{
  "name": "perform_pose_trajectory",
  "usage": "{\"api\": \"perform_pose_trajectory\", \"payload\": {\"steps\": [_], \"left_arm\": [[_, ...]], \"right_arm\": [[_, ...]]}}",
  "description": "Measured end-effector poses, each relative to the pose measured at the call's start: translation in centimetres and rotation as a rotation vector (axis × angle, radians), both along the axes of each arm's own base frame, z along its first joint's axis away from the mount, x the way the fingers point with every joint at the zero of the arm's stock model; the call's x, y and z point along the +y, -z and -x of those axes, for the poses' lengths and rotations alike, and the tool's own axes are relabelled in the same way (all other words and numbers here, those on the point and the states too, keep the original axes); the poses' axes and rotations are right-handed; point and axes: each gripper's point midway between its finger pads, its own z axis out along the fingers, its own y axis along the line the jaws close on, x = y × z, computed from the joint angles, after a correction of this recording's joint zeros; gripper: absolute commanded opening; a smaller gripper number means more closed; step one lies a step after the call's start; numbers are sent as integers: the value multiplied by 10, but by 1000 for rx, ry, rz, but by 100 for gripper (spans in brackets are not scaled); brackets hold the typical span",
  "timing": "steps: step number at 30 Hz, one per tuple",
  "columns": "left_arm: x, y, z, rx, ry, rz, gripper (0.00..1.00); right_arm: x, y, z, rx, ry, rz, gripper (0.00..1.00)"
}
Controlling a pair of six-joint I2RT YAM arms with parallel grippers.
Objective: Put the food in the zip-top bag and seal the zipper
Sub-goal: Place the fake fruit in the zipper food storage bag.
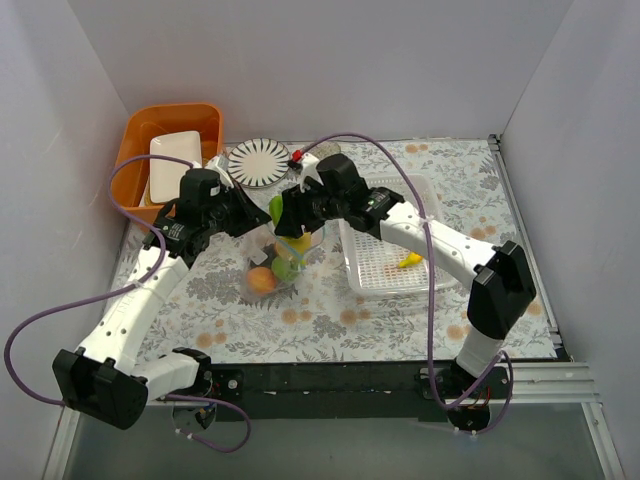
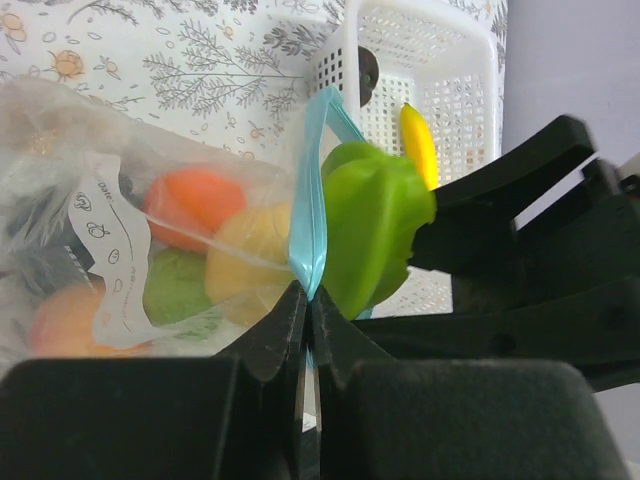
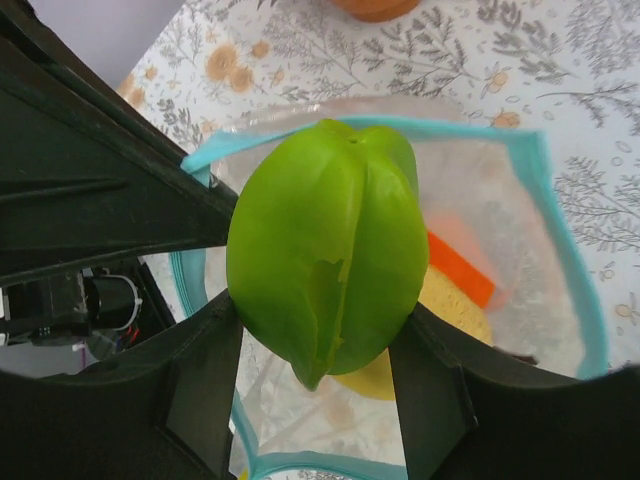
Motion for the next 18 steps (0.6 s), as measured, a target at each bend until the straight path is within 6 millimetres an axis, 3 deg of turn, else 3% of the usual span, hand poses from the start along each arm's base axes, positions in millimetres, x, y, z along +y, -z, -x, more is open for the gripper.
{"api": "perform_pose_trajectory", "payload": {"steps": [5, 8, 14, 18], "left_arm": [[6, -4, 2, -16, -26, -13, 0], [8, -3, 2, -12, -34, -18, 0], [9, -3, 1, -14, -41, -21, 0], [9, -4, 1, -16, -43, -19, 0]], "right_arm": [[14, 20, 17, 32, -57, 57, 39], [12, 26, 19, 18, -38, 96, 39], [-4, 18, 23, -28, 5, 96, 45], [4, 5, 26, -39, -49, 63, 52]]}}
